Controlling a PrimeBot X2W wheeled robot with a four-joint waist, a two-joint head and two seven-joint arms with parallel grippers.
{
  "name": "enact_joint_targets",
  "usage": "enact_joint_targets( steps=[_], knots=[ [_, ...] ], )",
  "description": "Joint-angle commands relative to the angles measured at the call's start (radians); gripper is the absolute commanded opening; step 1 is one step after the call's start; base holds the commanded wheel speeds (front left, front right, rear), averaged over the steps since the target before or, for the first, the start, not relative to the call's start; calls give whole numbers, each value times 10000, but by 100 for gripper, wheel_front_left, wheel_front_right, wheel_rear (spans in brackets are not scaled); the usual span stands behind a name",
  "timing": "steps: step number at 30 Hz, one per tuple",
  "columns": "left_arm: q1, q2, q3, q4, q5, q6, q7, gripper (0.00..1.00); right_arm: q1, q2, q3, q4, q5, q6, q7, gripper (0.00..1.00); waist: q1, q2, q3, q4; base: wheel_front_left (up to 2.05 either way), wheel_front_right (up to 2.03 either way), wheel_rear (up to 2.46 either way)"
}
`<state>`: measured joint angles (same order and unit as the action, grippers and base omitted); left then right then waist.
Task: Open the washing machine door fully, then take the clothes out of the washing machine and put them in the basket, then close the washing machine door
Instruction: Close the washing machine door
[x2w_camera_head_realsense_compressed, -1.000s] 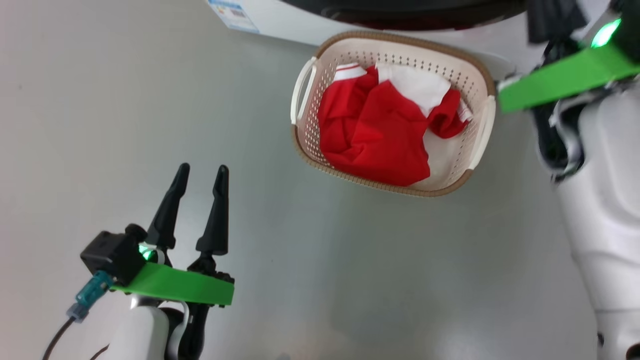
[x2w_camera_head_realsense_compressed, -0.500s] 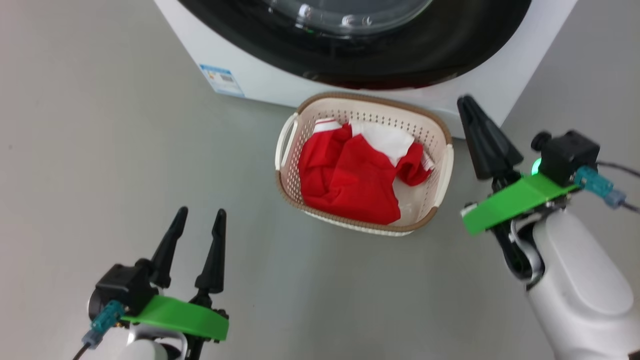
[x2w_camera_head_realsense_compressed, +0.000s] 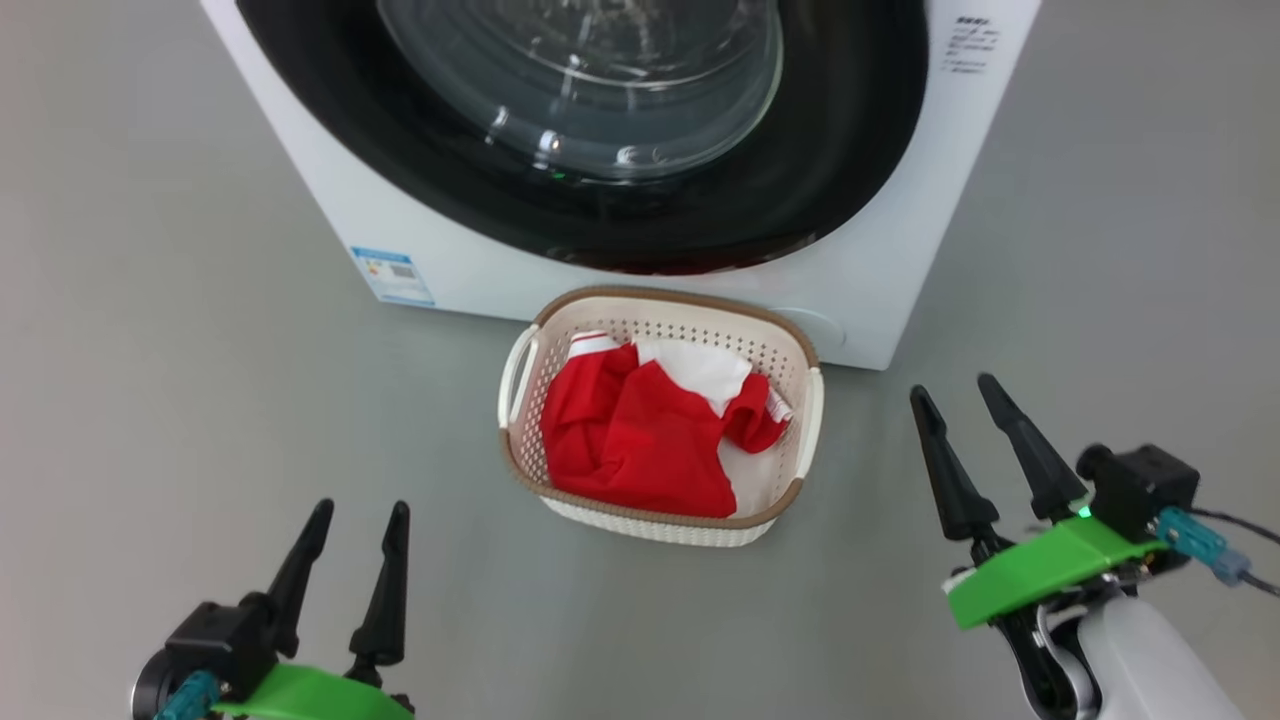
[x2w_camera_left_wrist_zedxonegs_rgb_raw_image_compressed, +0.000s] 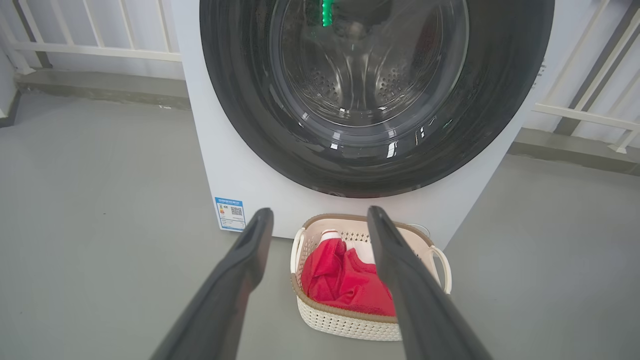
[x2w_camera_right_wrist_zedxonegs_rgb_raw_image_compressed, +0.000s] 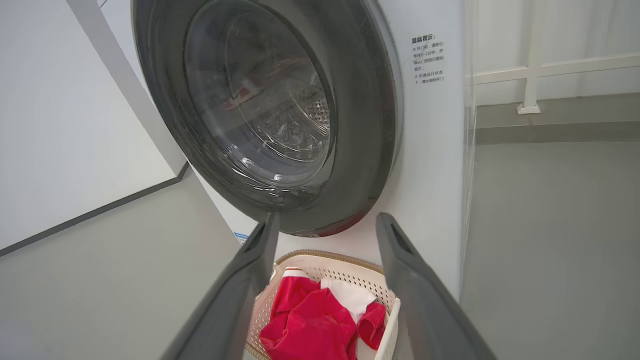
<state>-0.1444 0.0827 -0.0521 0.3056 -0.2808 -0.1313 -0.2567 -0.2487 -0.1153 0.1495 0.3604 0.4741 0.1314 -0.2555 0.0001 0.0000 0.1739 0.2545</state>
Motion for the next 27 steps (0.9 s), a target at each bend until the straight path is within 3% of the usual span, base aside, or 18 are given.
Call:
enact_joint_targets(
  steps=[1,27],
  knots=[
    [115,299,426,-203,57,6,-51,100,265,69,65,-306,7,-7,-63,100,-1,0,-416,-402,0,0,0],
    [1610,541,820,-711,170,6,-51,100,3290,191,-1434,-942,-211,-7,-63,100,-1,0,-1549,-1542,0,0,0]
  ],
)
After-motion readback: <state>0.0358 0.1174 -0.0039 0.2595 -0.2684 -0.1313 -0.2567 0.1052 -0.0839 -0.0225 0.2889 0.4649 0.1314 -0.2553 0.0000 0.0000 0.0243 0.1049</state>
